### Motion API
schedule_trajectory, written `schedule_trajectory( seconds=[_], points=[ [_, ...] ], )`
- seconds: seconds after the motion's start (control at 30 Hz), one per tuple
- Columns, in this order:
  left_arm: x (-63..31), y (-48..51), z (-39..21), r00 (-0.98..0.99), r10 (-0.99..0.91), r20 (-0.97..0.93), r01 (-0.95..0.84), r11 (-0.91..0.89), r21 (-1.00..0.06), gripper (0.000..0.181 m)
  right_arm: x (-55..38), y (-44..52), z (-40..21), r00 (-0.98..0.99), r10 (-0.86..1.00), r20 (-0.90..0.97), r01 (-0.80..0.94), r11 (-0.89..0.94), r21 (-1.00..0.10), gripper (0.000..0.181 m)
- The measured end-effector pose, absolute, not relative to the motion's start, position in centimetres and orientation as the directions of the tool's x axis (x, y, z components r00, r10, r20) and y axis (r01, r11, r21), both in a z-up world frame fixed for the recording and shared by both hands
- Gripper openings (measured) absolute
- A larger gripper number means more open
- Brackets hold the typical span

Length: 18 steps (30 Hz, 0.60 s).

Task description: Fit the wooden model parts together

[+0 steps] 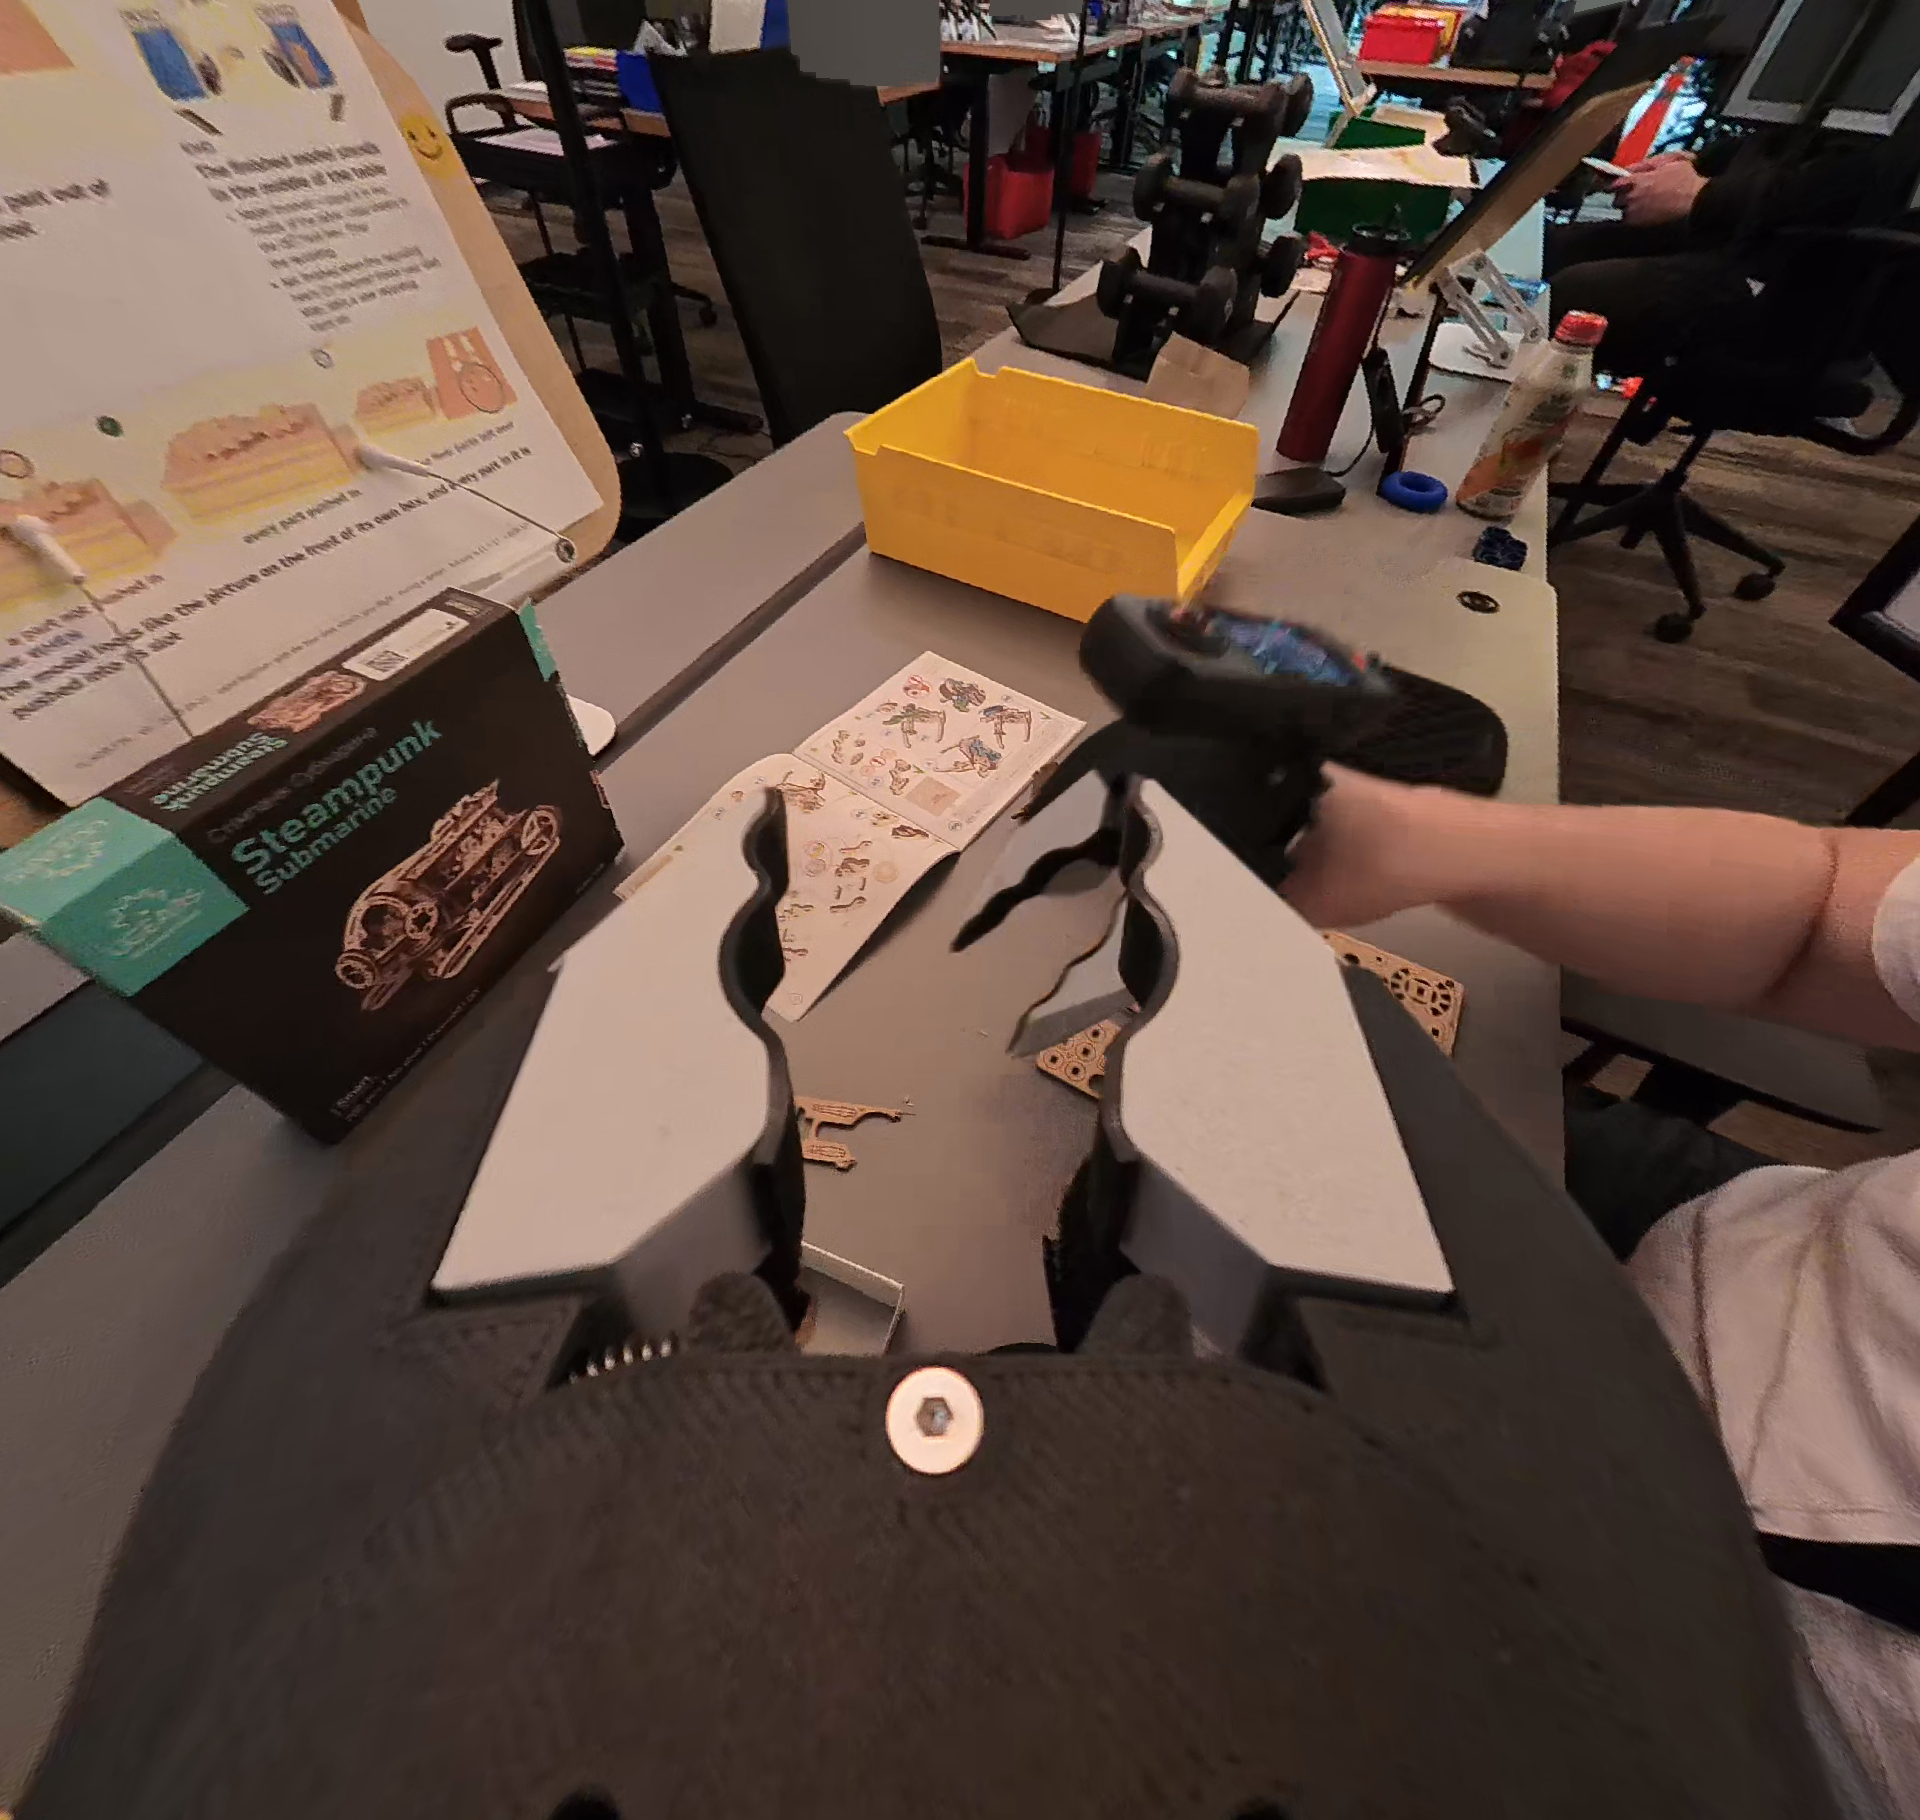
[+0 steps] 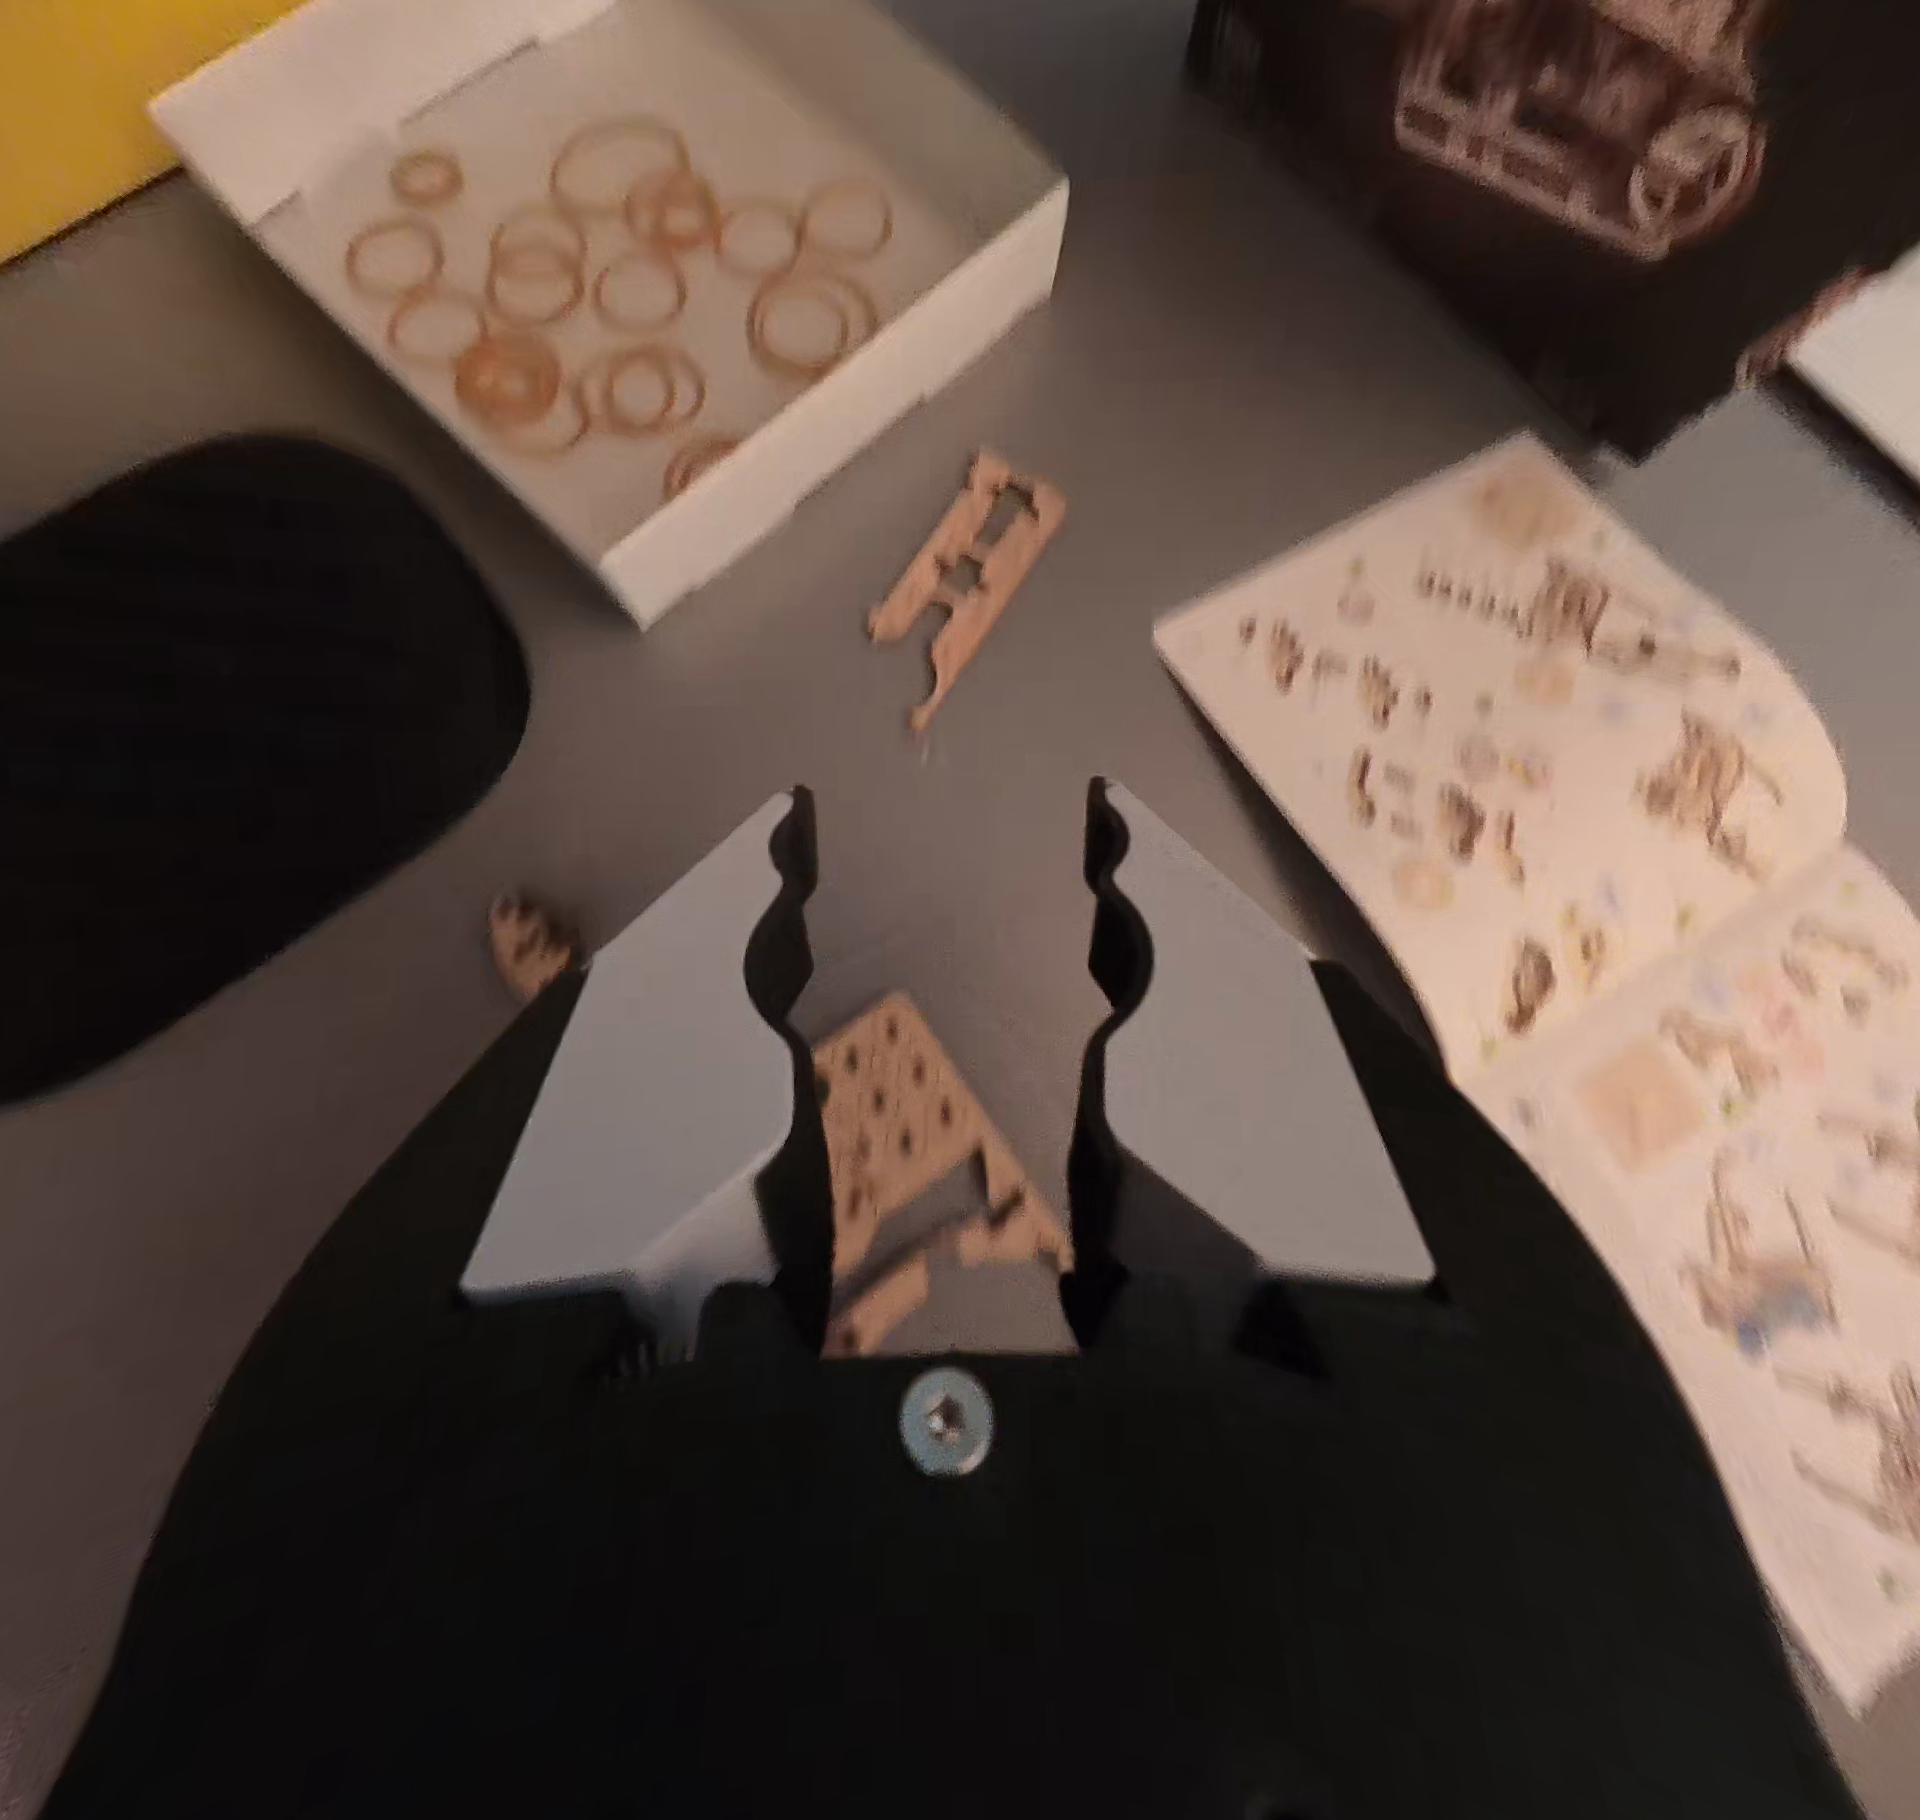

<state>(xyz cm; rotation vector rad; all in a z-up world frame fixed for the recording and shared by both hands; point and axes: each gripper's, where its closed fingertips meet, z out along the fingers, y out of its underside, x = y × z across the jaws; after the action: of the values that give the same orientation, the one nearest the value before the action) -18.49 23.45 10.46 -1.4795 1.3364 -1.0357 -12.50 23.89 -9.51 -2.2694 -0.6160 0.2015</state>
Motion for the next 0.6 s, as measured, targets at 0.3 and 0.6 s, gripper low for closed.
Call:
schedule_trajectory(
  seconds=[0.3, 0.6],
  points=[
    [-19.4, 24.0, 11.3, 0.115, -0.993, 0.032, -0.239, -0.059, -0.969, 0.059, -15.1, 28.1, -15.2, 0.886, 0.464, 0.006, 0.356, -0.672, -0.650, 0.047],
    [-19.2, 24.2, 11.0, 0.121, -0.992, 0.040, -0.247, -0.069, -0.967, 0.058, -14.0, 27.4, -15.8, 0.888, 0.458, -0.035, 0.317, -0.667, -0.674, 0.002]
  ],
)
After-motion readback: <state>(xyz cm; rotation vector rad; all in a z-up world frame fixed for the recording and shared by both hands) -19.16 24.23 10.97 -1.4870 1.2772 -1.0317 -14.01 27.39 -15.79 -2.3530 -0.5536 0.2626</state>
